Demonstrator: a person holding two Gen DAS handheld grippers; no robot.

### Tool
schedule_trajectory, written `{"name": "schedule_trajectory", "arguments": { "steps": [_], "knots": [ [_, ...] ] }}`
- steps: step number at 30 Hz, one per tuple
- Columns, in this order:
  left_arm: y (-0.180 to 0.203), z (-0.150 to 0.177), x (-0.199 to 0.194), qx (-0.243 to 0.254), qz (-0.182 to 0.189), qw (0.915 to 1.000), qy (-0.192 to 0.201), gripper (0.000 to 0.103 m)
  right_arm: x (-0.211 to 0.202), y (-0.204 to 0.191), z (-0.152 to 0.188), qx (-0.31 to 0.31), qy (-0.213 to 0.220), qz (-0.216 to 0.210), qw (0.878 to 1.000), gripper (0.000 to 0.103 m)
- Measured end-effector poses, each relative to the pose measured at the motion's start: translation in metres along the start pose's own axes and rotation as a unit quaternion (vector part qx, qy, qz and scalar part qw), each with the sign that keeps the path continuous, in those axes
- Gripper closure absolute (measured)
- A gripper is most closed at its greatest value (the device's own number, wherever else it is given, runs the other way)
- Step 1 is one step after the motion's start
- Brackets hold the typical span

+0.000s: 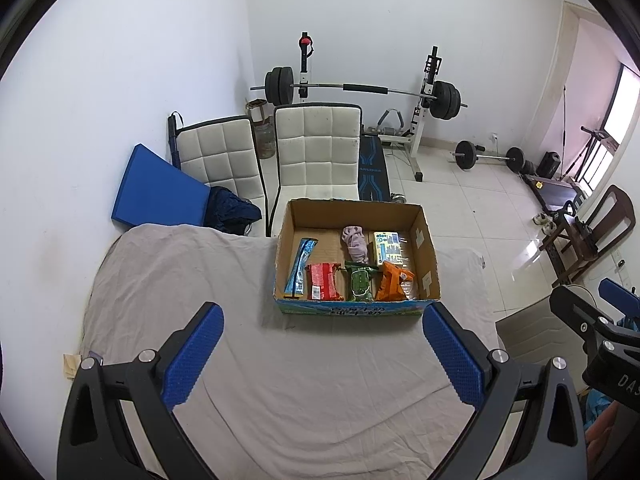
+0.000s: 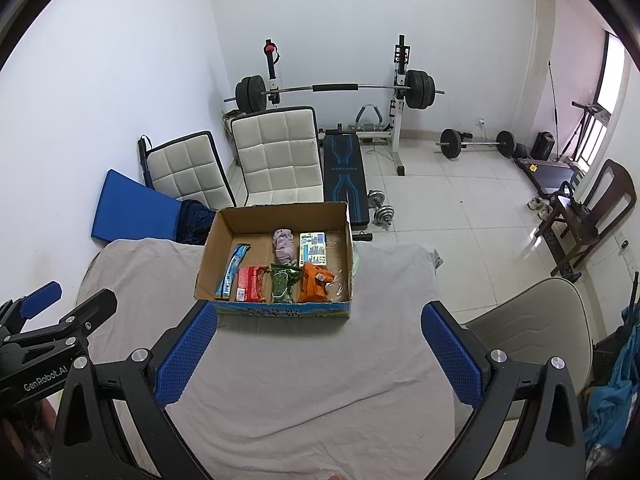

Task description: Organize soft objects

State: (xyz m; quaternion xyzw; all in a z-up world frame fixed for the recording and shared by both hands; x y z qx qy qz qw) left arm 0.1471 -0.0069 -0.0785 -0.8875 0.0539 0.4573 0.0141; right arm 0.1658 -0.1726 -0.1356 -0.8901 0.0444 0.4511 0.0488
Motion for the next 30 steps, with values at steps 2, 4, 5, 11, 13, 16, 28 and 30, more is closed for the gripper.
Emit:
{"name": "schedule_trajectory", "arguments": {
  "steps": [2,4,5,11,13,16,28,30],
  "knots": [
    [0.0001,0.0001,-0.0006,0.000,0.000,1.0000,0.002,0.001,-0.0006,0.0005,-0.0007,0.001,0.001,0.000,1.000,0.000],
    [0.0009,0.0018,-0.0004,0.001,0.000,1.0000,0.000,0.001,-0.0008,0.0007,-0.0009,0.001,0.000,0.000,1.000,0.000],
    [-0.0006,0.0039,-0.0018,0.000,0.000,1.0000,0.000,0.001,-0.0012,0.0012,-0.0007,0.001,0.001,0.000,1.000,0.000],
    [-0.0003,0.0040,-0.0016,0.000,0.001,1.0000,0.001,0.001,-0.0043,0.0034,-0.0026,0.000,0.006,0.005,1.000,0.000],
    [-0.0002,0.0038,-0.0015,0.000,0.002,1.0000,0.001,0.001,-0.0058,0.0049,-0.0037,0.000,0.007,0.006,1.000,0.000],
    [0.0003,0.0035,-0.0020,0.000,0.000,1.0000,0.004,0.001,-0.0062,0.0056,-0.0039,0.001,0.008,0.006,1.000,0.000],
    [-0.0020,0.0029,-0.0005,0.000,-0.005,1.0000,0.003,0.001,-0.0067,0.0073,-0.0014,0.001,0.008,0.008,1.000,0.000],
    [-0.0023,0.0022,-0.0004,-0.001,-0.004,1.0000,0.004,0.000,-0.0061,0.0078,-0.0006,0.001,0.008,0.009,1.000,0.000]
  ]
}}
Point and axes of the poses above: each gripper's, at about its wrist camera, not at the fingertips, and x roughly the way its jaws point, y to its right, z to its underside, the point moved 9 cm from there along x, roughly the way its jaws point, and after that the axes turned 2 degrees about -y, right-handed, at the moved point
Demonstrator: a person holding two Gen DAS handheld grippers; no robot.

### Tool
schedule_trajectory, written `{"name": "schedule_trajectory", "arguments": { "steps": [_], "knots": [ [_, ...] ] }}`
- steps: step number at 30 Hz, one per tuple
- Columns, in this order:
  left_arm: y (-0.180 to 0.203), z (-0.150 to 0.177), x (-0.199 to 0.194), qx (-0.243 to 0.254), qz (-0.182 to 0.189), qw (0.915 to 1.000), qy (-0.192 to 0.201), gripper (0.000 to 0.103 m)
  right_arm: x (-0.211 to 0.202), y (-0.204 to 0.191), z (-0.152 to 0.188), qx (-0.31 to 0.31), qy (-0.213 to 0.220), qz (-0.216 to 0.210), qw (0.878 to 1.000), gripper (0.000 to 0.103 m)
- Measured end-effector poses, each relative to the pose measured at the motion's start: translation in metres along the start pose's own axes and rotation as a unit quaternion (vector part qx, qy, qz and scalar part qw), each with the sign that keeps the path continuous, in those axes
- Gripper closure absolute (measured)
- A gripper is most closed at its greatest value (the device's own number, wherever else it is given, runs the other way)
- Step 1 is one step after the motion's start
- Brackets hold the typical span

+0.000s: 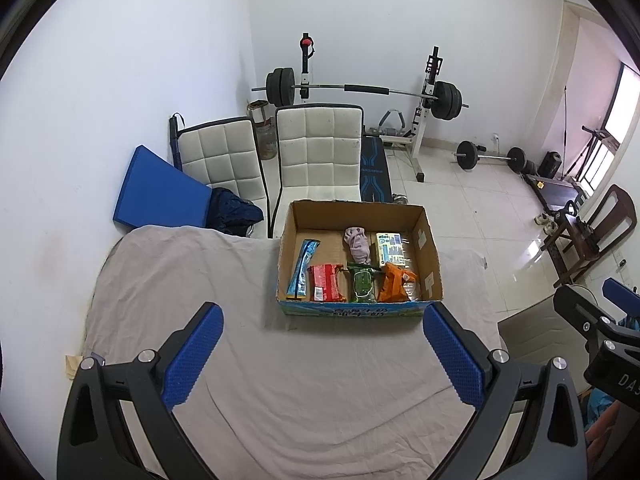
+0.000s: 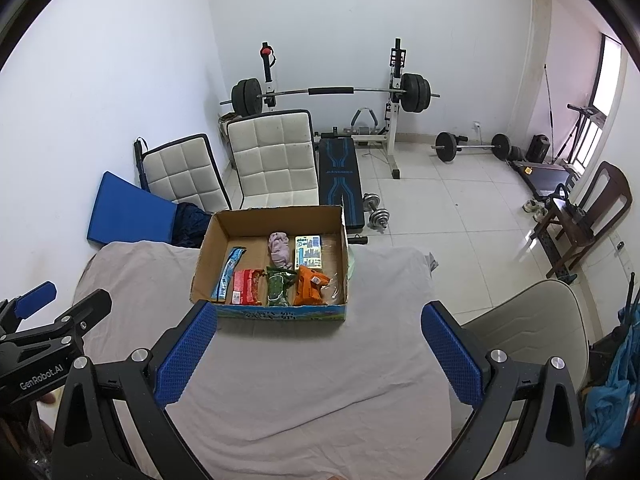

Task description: Organize soft objects

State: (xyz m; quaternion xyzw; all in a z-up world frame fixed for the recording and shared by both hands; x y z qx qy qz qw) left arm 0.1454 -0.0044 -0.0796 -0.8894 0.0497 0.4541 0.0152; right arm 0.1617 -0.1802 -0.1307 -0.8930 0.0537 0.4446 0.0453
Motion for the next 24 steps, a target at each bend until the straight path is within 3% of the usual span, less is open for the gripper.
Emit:
{"name": "schedule_trajectory", "arguments": {
  "steps": [24],
  "knots": [
    [-0.002,-0.001,-0.002,0.000,-0.015,0.9999,0.007,0.000,0.007,-0.001,0.010,0.002,-0.002,0.002,1.000,0.000]
  ]
}}
Point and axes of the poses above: each gripper's, at about its wrist camera, not at the fingertips, and x roughly the way its jaws point, y to its right, z to its underside, the point moved 9 cm from there along x, roughly the way its jaws point, and after that the axes turned 2 degrees about -y, right-handed, at the moved point
